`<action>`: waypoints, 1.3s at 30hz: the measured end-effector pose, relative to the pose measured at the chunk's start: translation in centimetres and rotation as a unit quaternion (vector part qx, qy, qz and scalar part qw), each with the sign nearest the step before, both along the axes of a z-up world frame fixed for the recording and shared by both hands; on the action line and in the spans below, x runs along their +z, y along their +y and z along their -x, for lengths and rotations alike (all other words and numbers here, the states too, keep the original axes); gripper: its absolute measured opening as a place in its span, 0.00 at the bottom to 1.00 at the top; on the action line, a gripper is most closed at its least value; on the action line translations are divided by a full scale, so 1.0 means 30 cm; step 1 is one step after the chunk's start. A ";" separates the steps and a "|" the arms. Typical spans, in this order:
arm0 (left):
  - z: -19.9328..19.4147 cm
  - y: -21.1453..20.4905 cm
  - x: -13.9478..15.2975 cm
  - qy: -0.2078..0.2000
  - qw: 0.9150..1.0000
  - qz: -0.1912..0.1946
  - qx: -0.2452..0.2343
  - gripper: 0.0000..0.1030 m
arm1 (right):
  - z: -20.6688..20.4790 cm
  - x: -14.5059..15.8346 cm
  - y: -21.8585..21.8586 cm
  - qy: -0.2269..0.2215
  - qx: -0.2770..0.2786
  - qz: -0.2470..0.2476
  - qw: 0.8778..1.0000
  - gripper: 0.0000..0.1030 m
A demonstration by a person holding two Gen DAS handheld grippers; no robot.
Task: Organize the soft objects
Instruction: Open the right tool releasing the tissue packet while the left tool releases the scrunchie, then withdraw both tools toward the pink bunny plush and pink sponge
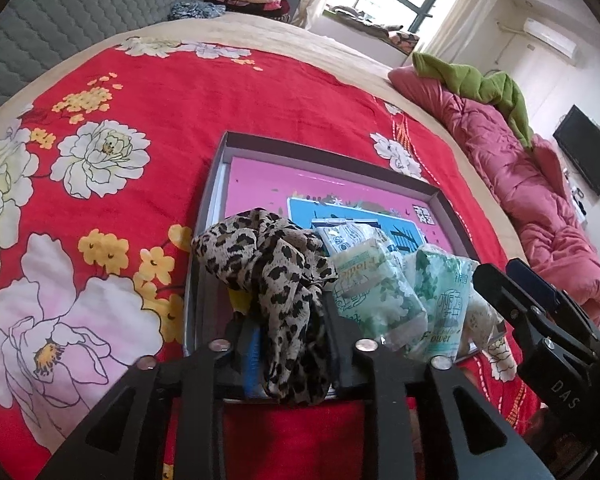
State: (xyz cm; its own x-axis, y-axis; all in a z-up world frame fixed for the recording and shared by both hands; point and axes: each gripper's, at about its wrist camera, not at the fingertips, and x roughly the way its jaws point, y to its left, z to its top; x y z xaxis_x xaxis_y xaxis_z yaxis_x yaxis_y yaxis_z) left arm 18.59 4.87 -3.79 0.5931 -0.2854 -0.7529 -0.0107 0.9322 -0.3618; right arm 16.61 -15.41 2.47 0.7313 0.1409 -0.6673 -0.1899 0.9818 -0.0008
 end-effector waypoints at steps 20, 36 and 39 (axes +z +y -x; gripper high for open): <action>0.008 0.028 0.034 -0.003 1.000 0.002 0.015 0.49 | 0.030 0.050 -0.022 -0.010 -0.009 -0.003 1.000 0.65; 0.047 0.046 0.116 -0.028 0.999 -0.003 0.024 0.62 | 0.073 0.117 -0.059 -0.028 -0.010 -0.010 1.000 0.68; 0.077 0.040 0.159 -0.038 0.999 -0.006 0.023 0.65 | 0.093 0.136 -0.085 -0.034 -0.009 -0.012 0.999 0.68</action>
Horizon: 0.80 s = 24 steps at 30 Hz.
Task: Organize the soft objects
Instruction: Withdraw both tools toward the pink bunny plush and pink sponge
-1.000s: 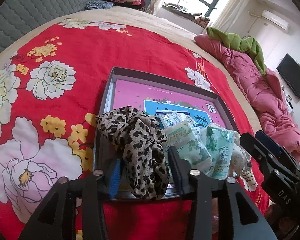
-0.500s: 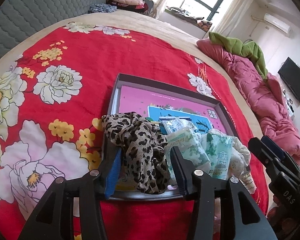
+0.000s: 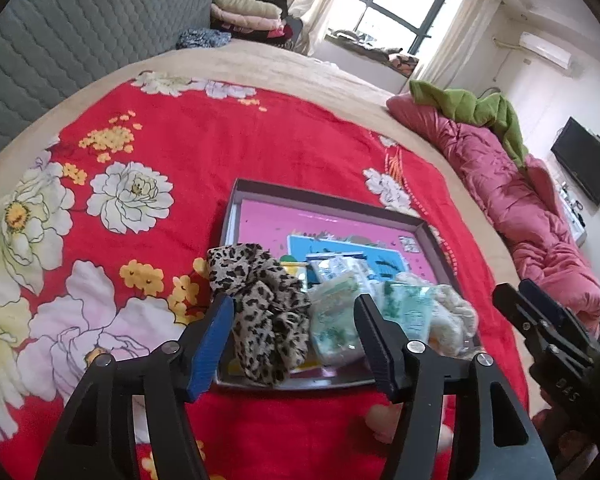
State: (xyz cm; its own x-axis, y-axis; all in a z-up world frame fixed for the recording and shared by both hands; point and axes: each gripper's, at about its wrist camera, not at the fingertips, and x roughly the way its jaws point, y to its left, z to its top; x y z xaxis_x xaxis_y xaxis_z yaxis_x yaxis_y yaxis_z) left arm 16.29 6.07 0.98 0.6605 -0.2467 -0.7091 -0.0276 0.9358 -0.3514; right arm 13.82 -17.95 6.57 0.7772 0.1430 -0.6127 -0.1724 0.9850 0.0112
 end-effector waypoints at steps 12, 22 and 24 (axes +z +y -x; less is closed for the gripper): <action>0.181 -0.173 0.071 0.008 0.998 0.033 -0.062 0.68 | 0.090 0.039 -0.114 -0.006 0.016 -0.017 1.000 0.68; 0.266 -0.360 0.002 0.063 0.993 0.045 -0.086 0.68 | 0.168 0.052 -0.182 -0.009 0.027 -0.032 0.999 0.68; 0.273 -0.381 -0.012 0.074 0.993 0.050 -0.082 0.68 | 0.178 0.051 -0.193 -0.008 0.029 -0.035 0.999 0.68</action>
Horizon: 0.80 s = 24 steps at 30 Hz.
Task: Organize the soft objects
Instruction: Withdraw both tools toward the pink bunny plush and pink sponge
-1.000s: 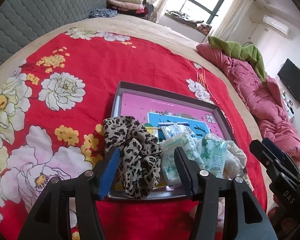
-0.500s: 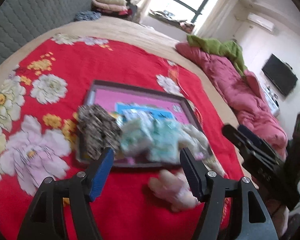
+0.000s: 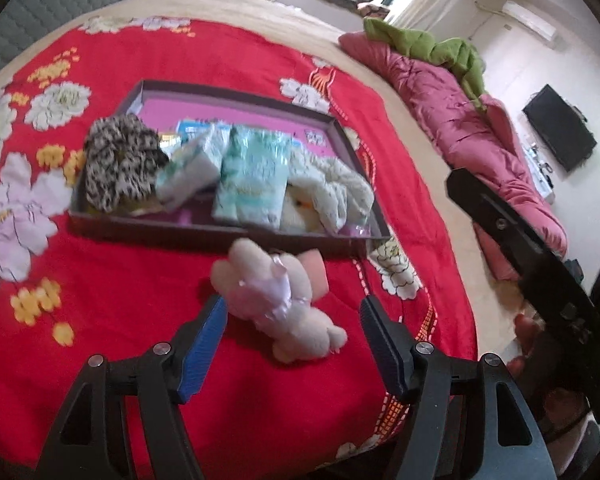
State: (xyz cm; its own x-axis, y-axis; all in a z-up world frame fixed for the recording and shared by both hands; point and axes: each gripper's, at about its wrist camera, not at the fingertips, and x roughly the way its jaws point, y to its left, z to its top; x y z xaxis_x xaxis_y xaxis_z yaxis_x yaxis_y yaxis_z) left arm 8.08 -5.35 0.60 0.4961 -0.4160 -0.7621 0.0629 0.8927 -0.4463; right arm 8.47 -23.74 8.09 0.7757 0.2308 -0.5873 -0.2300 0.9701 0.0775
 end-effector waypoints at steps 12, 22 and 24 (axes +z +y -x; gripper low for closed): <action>-0.042 -0.151 -0.109 0.060 0.997 -0.042 0.013 0.69 | 0.023 -0.033 -0.044 0.010 0.008 -0.015 1.000 0.68; -0.073 -0.095 -0.218 0.094 0.992 -0.067 0.051 0.65 | -0.028 -0.143 -0.027 0.066 0.021 -0.020 0.997 0.68; -0.066 -0.061 -0.225 0.089 0.993 -0.056 0.054 0.63 | -0.042 -0.184 -0.007 0.085 0.028 -0.015 0.996 0.68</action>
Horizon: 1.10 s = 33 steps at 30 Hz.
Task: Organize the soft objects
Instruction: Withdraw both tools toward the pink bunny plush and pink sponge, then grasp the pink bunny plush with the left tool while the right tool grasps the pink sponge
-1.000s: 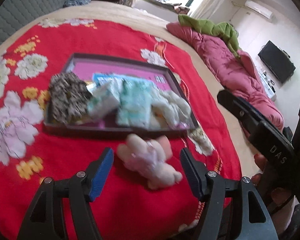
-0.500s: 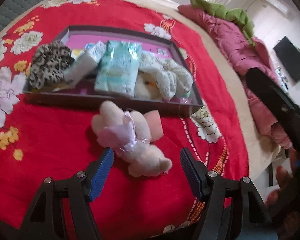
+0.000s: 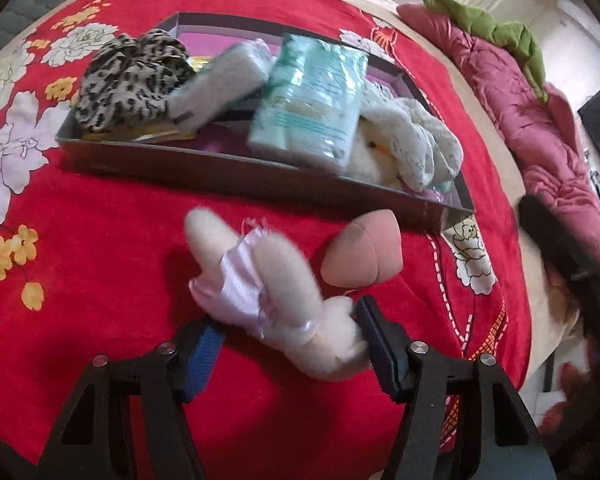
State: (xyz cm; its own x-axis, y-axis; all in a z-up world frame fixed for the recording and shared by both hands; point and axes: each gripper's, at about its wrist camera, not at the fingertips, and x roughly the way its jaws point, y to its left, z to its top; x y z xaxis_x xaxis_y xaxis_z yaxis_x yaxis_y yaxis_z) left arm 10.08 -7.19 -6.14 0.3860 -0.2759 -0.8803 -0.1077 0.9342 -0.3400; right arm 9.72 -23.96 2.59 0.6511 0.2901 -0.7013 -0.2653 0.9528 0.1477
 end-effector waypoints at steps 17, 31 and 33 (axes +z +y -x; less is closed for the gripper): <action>0.022 0.142 -0.023 -0.017 0.999 0.039 -0.025 0.56 | -0.130 -0.232 0.143 0.139 0.053 -0.033 0.988 0.68; 0.005 0.108 -0.020 -0.036 0.997 0.054 -0.035 0.40 | -0.111 -0.203 0.109 0.121 0.047 -0.063 0.990 0.43; 0.008 0.110 -0.011 -0.041 0.997 0.055 -0.036 0.40 | -0.107 -0.183 0.100 0.117 0.045 -0.067 0.990 0.43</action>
